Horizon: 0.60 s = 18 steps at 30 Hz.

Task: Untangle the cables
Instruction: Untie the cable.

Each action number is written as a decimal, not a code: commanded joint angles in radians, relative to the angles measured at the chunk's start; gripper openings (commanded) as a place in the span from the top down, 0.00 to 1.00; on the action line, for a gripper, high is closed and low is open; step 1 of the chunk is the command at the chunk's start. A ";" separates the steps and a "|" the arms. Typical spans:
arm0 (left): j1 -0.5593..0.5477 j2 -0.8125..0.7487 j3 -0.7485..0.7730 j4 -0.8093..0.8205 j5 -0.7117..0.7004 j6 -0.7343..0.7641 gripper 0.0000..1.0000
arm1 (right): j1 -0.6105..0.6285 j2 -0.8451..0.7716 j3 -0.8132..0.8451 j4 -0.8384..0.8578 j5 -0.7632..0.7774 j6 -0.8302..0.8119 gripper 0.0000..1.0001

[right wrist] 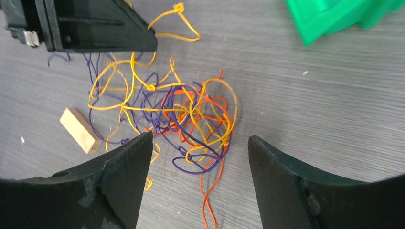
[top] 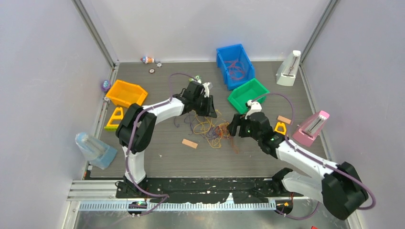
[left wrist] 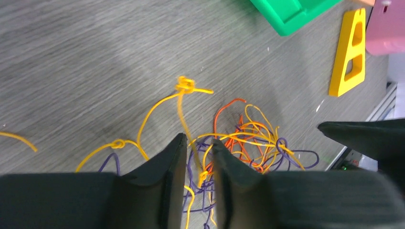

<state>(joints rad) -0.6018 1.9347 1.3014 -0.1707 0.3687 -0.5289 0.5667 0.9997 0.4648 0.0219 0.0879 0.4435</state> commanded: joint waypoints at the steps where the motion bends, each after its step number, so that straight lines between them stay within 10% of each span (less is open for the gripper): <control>1: -0.004 0.002 -0.008 0.053 0.077 -0.038 0.89 | -0.005 0.114 0.064 0.089 -0.130 0.002 0.25; 8: 0.017 -0.052 -0.034 0.073 0.071 -0.021 1.00 | -0.011 0.187 0.066 0.113 -0.133 0.038 0.78; 18: 0.206 -0.244 -0.015 0.132 0.077 -0.065 1.00 | -0.025 0.023 0.031 -0.070 0.047 0.048 0.95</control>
<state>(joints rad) -0.4854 1.8458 1.2690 -0.1436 0.4362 -0.5663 0.5514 1.1091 0.4957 0.0349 0.0170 0.4747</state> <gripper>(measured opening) 0.006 0.070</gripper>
